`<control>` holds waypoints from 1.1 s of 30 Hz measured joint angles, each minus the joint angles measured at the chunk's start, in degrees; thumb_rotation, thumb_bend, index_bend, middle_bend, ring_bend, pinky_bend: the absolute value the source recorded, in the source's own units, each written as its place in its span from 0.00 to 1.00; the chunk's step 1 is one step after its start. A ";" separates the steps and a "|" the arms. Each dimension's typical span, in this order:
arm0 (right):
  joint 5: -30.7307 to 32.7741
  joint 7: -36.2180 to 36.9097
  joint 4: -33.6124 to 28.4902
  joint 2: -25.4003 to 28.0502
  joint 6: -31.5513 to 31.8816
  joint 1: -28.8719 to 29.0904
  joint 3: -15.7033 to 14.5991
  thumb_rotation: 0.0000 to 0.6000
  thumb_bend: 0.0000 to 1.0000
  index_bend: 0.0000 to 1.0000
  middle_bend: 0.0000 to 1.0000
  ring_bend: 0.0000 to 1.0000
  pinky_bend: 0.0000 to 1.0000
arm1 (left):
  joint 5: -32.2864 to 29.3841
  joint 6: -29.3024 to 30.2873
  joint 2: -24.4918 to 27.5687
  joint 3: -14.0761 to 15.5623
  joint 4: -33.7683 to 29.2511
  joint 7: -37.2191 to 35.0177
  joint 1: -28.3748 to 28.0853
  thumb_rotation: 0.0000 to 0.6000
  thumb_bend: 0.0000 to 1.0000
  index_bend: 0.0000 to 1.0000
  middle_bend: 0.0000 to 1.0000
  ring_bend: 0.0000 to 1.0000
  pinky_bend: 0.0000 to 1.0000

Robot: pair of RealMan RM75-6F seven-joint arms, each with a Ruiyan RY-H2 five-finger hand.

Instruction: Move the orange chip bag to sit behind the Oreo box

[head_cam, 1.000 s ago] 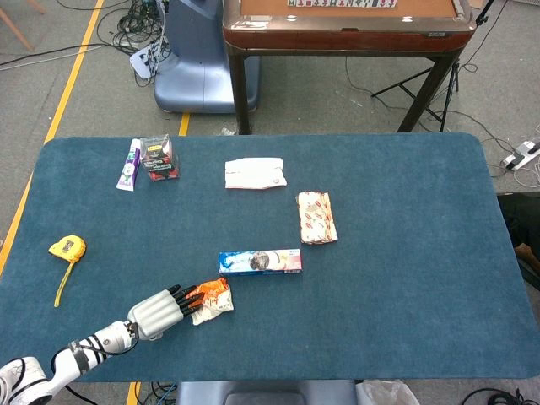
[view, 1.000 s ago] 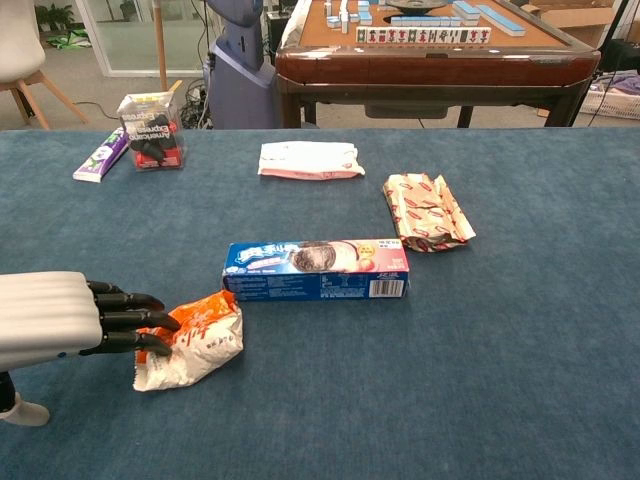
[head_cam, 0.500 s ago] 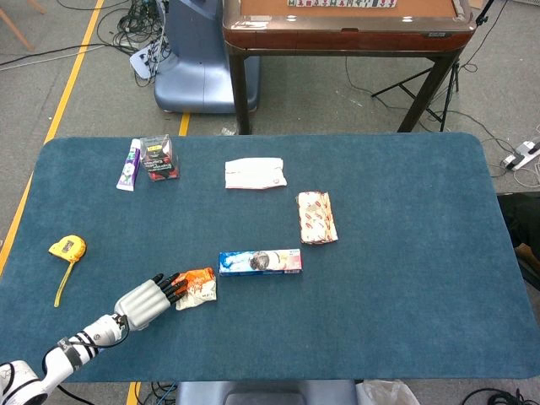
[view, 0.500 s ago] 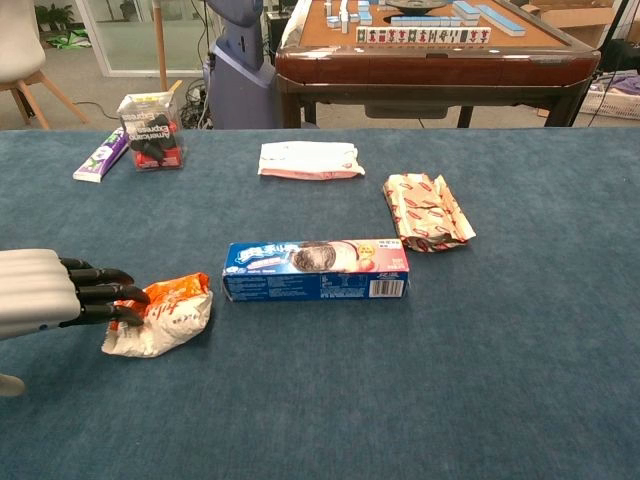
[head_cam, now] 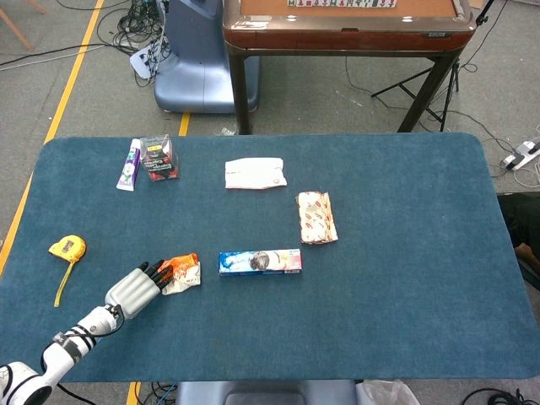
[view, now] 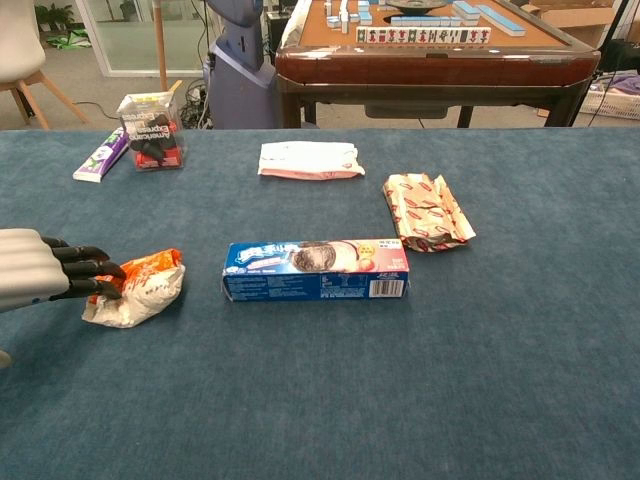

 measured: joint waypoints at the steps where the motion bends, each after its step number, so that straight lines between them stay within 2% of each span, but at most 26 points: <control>1: -0.01 -0.03 0.01 0.00 -0.06 0.02 -0.02 1.00 0.00 0.32 0.40 0.34 0.49 | -0.59 -0.09 -0.07 -0.29 0.08 0.25 0.02 1.00 0.04 0.14 0.05 0.00 0.20; 21: 0.09 -0.07 0.14 -0.05 -0.56 0.20 -0.08 1.00 0.00 0.32 0.40 0.34 0.49 | -11.17 -2.29 -4.74 -5.87 4.18 5.41 -2.77 1.00 0.04 0.14 0.05 0.00 0.20; 33: -0.10 -0.03 0.16 -0.09 -0.70 0.26 -0.21 1.00 0.00 0.32 0.40 0.34 0.49 | -14.34 -2.01 -3.63 -6.91 2.50 6.12 -4.13 1.00 0.04 0.14 0.05 0.00 0.21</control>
